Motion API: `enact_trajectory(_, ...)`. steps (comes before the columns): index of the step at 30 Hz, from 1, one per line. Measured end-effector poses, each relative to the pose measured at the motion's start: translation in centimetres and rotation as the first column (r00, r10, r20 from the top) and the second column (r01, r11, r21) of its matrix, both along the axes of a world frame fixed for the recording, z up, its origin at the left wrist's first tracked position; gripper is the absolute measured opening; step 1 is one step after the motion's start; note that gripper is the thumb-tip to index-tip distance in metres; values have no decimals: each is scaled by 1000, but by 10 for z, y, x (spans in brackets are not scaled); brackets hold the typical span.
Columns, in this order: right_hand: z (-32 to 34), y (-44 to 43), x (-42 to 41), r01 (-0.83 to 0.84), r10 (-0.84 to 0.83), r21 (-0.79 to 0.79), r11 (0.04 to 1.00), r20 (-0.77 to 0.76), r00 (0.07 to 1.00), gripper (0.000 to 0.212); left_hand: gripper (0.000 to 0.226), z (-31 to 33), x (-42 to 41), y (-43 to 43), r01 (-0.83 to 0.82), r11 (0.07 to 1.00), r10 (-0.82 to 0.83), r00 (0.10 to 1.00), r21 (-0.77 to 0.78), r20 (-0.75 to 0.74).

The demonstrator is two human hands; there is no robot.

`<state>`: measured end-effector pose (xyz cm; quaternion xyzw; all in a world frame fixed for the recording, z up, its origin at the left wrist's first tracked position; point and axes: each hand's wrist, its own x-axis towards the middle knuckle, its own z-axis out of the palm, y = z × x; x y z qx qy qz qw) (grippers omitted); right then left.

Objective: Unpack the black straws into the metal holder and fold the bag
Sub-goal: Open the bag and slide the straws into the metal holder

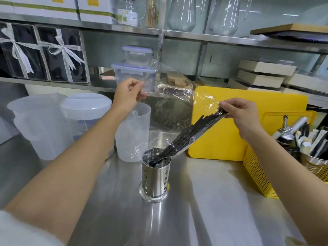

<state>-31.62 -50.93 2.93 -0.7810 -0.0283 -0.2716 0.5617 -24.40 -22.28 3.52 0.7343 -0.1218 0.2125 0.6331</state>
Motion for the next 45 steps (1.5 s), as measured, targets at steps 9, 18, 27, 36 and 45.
enact_trajectory(9, 1, 22, 5, -89, 91, 59, 994, -31, 995, 12, 18, -11, -3, 28, -72, 993, 69, 997, -97, -27)
enact_trajectory(18, 13, 31, 9, -58, 57, 24, 998, 59, 997, 15, 16, -13, -3, 33, -99, 988, 96, 995, -122, -30)
enact_trajectory(27, 26, 54, 10, -44, 43, 5, 999, 159, 986, 18, 20, -17, -3, 42, -170, 967, 170, 985, -190, -14)
enact_trajectory(36, 28, 63, 14, -12, -8, 96, 995, 208, 978, 21, 19, -14, -8, 45, -221, 971, 232, 965, -95, 121)
enact_trajectory(45, 57, 60, 15, -79, 16, 171, 982, 343, 939, 24, 22, 32, -18, 34, -227, 948, 281, 927, -225, 250)
